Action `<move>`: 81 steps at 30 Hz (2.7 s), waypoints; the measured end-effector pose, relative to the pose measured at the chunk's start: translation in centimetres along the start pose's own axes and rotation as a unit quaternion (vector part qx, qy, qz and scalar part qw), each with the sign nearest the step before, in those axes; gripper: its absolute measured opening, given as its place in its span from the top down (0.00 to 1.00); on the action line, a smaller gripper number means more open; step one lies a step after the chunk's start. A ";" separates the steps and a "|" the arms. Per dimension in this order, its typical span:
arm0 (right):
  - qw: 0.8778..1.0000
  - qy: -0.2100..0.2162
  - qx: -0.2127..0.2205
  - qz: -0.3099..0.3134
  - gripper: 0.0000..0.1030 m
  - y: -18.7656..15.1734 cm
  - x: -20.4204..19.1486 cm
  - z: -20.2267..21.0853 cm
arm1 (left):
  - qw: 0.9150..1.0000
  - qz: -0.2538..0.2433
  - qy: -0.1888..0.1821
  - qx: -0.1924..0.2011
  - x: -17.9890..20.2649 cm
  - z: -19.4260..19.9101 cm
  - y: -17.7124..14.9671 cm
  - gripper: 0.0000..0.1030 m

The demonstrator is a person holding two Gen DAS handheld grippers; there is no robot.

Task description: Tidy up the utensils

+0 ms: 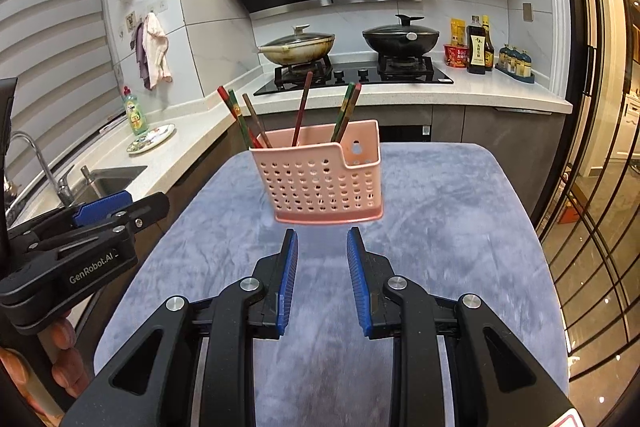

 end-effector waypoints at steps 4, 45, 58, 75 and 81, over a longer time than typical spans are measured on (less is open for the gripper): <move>1.000 -0.007 -0.002 0.010 0.75 -1.0 -0.3 0.2 | 1.000 0.006 0.001 -0.011 -0.1 0.1 -1.3 0.55; 0.998 -0.042 -0.036 0.009 0.18 -4.7 0.1 -2.1 | 0.998 0.024 0.041 -0.052 -2.1 -1.6 -6.0 0.10; 0.998 -0.052 -0.044 0.006 0.18 -4.8 0.6 -3.6 | 0.997 0.027 0.053 -0.056 -3.2 -2.7 -5.9 0.07; 0.997 -0.053 -0.048 0.013 0.18 -4.4 0.1 -4.5 | 0.996 0.026 0.063 -0.054 -3.8 -3.4 -5.1 0.07; 0.997 -0.053 -0.048 0.011 0.18 -4.2 0.2 -4.6 | 0.996 0.023 0.064 -0.052 -3.9 -3.4 -4.8 0.07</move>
Point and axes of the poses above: each gripper's, at about its wrist camera, not at the fingertips, and z roughly against the way its jaws point, x to its right, y to its top, the point moved 10 cm from there along -z, roughly the way its jaws point, and after that the axes turned 11 degrees about -y, right-handed, at the moved point
